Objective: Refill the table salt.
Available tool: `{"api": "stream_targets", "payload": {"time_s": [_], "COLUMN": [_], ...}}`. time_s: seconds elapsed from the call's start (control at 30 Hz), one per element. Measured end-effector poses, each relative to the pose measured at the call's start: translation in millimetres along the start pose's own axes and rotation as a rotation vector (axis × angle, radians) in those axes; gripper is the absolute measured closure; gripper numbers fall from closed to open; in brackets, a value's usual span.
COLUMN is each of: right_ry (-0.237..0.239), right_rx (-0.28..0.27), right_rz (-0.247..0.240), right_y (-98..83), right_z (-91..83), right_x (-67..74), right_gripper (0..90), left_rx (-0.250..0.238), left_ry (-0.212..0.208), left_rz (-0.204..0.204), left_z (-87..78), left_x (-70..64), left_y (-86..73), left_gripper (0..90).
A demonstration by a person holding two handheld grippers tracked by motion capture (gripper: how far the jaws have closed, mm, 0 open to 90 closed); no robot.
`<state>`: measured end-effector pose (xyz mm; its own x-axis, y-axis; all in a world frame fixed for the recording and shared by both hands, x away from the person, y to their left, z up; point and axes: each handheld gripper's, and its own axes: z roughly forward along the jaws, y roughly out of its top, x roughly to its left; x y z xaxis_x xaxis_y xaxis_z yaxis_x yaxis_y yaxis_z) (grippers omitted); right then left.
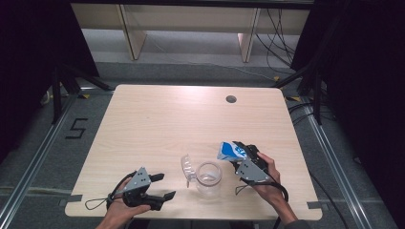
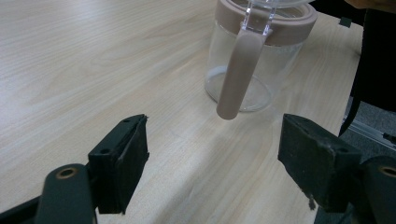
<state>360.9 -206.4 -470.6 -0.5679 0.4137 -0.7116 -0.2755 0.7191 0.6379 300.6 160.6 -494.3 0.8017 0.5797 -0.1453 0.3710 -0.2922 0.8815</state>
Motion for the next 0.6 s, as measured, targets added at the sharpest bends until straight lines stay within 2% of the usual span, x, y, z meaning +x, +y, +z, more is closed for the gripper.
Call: {"api": "stream_targets", "payload": {"time_s": [0.03, 0.07, 0.17, 0.2, 0.23, 0.27, 0.33, 0.37, 0.43, 0.47, 0.6], "right_ry": [-0.004, -0.003, -0.012, -0.009, -0.009, -0.005, -0.006, -0.004, -0.002, -0.004, -0.011], "right_rx": [0.005, 0.001, 0.003, 0.002, 0.006, 0.003, -0.001, -0.004, -0.004, 0.001, 0.004], "right_rz": [0.007, -0.011, -0.019, -0.035, -0.026, -0.044, -0.049, -0.065, -0.057, -0.071, -0.082], "right_y": [0.3, 0.9, 1.9, 2.2, 2.2, 2.3, 2.7, 3.0, 3.9, 4.4, 5.5], "right_z": [-0.4, -0.1, -0.7, -0.1, -0.6, -0.2, 0.0, 0.6, -0.2, 0.1, 0.3], "right_x": [1.0, 0.6, 1.4, 0.9, 1.7, 1.3, 2.6, 2.5, 4.4, 3.9, 4.0], "right_gripper": [46.8, 46.8, 46.8, 46.8, 46.8, 46.9, 46.9, 46.9, 47.0, 47.1, 47.1], "left_rx": [0.002, 0.002, 0.002, 0.002, 0.002, 0.001, -0.002, -0.001, 0.003, 0.006, 0.006], "left_ry": [-0.003, -0.004, -0.001, -0.005, -0.005, -0.005, 0.000, -0.001, -0.002, 0.004, 0.011], "left_rz": [0.010, 0.015, 0.008, 0.016, 0.015, 0.014, 0.000, 0.003, 0.010, 0.013, 0.001], "left_z": [-0.1, -0.2, -0.8, -0.7, -0.8, -0.7, -0.3, -0.3, -0.9, -1.5, -2.7], "left_x": [0.4, 0.6, 0.5, 1.3, 1.3, 1.3, 0.1, 0.2, 0.5, 0.4, 0.2], "left_y": [0.0, 0.1, -0.2, 0.0, 0.0, -0.1, -0.4, -0.4, -0.6, -0.6, -1.1], "left_gripper": [23.7, 23.7, 23.7, 23.7, 23.7, 23.7, 23.7, 23.7, 23.7, 23.7, 23.7]}}
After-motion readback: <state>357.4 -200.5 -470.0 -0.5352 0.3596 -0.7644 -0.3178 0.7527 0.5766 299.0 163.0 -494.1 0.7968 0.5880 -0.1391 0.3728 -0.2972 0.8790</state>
